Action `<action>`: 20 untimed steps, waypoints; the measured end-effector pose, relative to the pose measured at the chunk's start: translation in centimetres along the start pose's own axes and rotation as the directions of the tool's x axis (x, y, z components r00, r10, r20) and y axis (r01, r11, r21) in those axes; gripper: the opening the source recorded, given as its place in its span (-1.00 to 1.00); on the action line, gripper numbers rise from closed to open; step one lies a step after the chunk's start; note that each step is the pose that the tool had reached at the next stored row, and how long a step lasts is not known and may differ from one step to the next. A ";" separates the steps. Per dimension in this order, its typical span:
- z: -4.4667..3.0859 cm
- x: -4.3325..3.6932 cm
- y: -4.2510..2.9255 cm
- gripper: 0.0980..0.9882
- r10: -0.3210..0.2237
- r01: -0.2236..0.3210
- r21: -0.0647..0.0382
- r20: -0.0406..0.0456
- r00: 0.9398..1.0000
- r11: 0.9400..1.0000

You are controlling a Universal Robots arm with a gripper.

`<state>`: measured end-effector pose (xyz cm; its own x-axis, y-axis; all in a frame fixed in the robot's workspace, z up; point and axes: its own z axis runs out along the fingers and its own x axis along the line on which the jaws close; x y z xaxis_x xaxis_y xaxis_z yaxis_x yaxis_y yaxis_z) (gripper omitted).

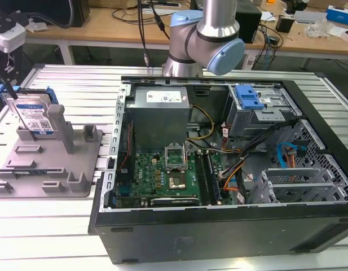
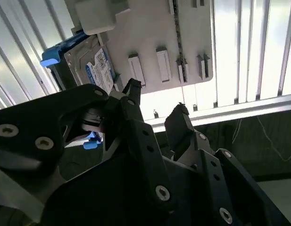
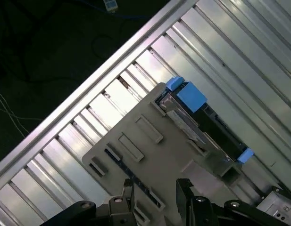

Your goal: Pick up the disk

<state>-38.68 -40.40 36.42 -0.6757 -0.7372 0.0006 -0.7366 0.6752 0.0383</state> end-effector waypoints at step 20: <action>0.33 0.00 -0.01 -0.14 -0.467 0.467 -0.004 -0.018 0.884 0.884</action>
<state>-38.68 -40.40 36.08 -0.2531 -0.9674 0.0010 -0.9667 0.2529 0.0381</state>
